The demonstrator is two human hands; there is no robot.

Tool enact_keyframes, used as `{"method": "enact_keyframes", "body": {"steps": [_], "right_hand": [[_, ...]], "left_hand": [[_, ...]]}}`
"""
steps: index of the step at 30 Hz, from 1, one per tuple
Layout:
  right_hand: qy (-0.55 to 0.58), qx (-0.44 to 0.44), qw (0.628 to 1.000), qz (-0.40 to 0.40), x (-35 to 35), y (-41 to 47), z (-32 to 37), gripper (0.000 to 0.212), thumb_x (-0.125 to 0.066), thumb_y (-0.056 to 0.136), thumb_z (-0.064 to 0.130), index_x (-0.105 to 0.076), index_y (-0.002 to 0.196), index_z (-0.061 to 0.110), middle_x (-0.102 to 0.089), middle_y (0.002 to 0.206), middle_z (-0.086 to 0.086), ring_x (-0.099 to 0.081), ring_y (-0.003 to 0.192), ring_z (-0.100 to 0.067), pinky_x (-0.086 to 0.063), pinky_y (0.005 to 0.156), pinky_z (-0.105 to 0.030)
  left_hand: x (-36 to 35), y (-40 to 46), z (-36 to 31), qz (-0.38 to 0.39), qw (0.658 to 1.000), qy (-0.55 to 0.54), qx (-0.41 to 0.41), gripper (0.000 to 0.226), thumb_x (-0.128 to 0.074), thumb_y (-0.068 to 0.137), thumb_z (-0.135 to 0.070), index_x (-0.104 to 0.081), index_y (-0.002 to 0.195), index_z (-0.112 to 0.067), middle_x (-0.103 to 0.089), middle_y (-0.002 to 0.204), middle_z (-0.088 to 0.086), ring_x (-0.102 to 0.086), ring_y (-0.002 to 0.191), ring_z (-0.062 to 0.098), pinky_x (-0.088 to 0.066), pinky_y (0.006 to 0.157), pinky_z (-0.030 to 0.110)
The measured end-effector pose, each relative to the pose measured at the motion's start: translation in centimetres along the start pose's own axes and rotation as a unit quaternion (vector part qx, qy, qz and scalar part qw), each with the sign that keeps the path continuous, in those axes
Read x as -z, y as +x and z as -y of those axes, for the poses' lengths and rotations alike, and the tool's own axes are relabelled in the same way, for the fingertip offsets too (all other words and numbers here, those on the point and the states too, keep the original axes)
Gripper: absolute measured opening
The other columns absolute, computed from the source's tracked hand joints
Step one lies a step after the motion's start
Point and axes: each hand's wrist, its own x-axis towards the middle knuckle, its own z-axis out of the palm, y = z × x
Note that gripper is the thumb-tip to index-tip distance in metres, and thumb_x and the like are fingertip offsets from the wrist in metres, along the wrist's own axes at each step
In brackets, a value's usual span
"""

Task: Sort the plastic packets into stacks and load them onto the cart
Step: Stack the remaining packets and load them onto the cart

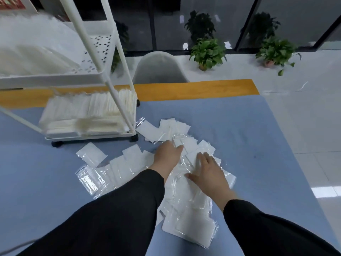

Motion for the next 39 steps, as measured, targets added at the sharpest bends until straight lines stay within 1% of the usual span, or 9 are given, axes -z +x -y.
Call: {"method": "enact_keyframes", "body": {"steps": [4,9,13,19,22,25,28,35,39], "right_hand": [[-0.023,0.019,0.997,-0.066,-0.5,0.4,-0.2,0.043,-0.065,0.084,0.050,-0.046,0.110,0.021,-0.052,0.107,0.001,-0.053,0.106,-0.026,-0.050,0.078,-0.040],[0.044,0.004,0.997,-0.061,0.5,0.5,-0.7,0.022,-0.050,0.092,0.016,-0.061,0.110,0.021,-0.060,0.108,0.004,-0.057,0.104,-0.024,-0.048,0.071,-0.034],[0.115,-0.011,0.989,-0.097,1.6,0.4,-2.4,0.031,-0.049,0.098,0.011,-0.069,0.115,0.026,-0.062,0.115,0.007,-0.057,0.107,-0.019,-0.042,0.075,-0.030],[0.215,-0.024,0.956,-0.197,4.2,-0.5,-4.1,0.036,-0.058,0.096,0.005,-0.072,0.120,0.027,-0.056,0.095,0.010,-0.057,0.085,-0.015,-0.043,0.070,-0.030],[0.286,-0.002,0.939,-0.191,5.3,-0.6,-3.7,0.042,-0.056,0.093,-0.003,-0.071,0.119,0.026,-0.067,0.106,0.015,-0.060,0.093,-0.007,-0.047,0.085,-0.026],[0.223,0.090,0.958,-0.157,4.9,-0.4,-2.3,0.052,-0.053,0.090,-0.012,-0.069,0.127,0.021,-0.061,0.123,0.018,-0.052,0.109,0.002,-0.036,0.097,-0.011],[0.128,0.179,0.970,-0.108,3.9,-0.2,-1.0,0.057,-0.043,0.091,-0.008,-0.058,0.139,0.017,-0.059,0.125,0.008,-0.050,0.112,-0.012,-0.041,0.098,-0.025],[0.327,0.077,0.941,-0.046,4.0,-1.5,2.7,0.039,-0.036,0.108,0.018,-0.043,0.143,0.035,-0.050,0.134,0.028,-0.039,0.117,0.027,-0.026,0.093,0.005],[0.322,0.162,0.933,0.012,3.9,-2.4,5.6,0.042,-0.036,0.104,-0.001,-0.058,0.120,0.030,-0.059,0.121,0.023,-0.050,0.117,0.009,-0.034,0.091,-0.004]], "left_hand": [[-1.9,2.3,-1.2,-0.029,0.998,0.028,0.037,0.051,-0.061,0.084,-0.064,-0.058,0.099,-0.016,-0.067,0.100,0.001,-0.063,0.099,0.030,-0.048,0.076,0.033],[-3.7,2.5,-3.3,-0.067,0.996,0.058,0.018,0.028,-0.065,0.081,-0.049,-0.062,0.090,-0.022,-0.065,0.098,0.002,-0.062,0.098,0.031,-0.050,0.080,0.035],[-3.9,2.4,-3.4,-0.074,0.978,-0.195,-0.024,0.036,-0.068,0.085,-0.022,-0.037,0.067,-0.019,-0.039,0.063,-0.004,-0.037,0.061,0.021,-0.028,0.055,0.031],[-1.6,1.2,-1.7,-0.010,0.902,-0.429,0.045,0.017,-0.069,0.085,-0.026,-0.067,0.100,-0.020,-0.070,0.103,0.013,-0.064,0.088,0.026,-0.056,0.080,0.043],[-1.0,0.8,-0.5,0.038,0.895,-0.441,0.050,0.015,-0.066,0.089,-0.021,-0.067,0.103,-0.024,-0.066,0.105,0.007,-0.060,0.093,0.025,-0.059,0.074,0.049],[-1.0,-0.7,-0.2,0.101,0.870,-0.477,0.077,0.017,-0.065,0.095,-0.031,-0.066,0.112,-0.027,-0.064,0.117,-0.003,-0.061,0.107,0.024,-0.060,0.070,0.045],[-1.5,-2.0,0.4,0.178,0.841,-0.507,0.069,0.036,-0.069,0.094,-0.044,-0.069,0.121,-0.021,-0.073,0.121,0.008,-0.069,0.111,0.033,-0.054,0.080,0.050],[-0.2,-3.6,2.4,0.109,0.833,-0.541,0.043,0.022,-0.066,0.098,-0.023,-0.072,0.118,-0.016,-0.075,0.116,0.013,-0.072,0.103,0.029,-0.055,0.080,0.038],[0.1,-4.6,3.0,0.137,0.830,-0.538,0.056,0.014,-0.067,0.098,-0.027,-0.077,0.107,-0.022,-0.076,0.111,0.010,-0.074,0.101,0.029,-0.058,0.077,0.042]]}}
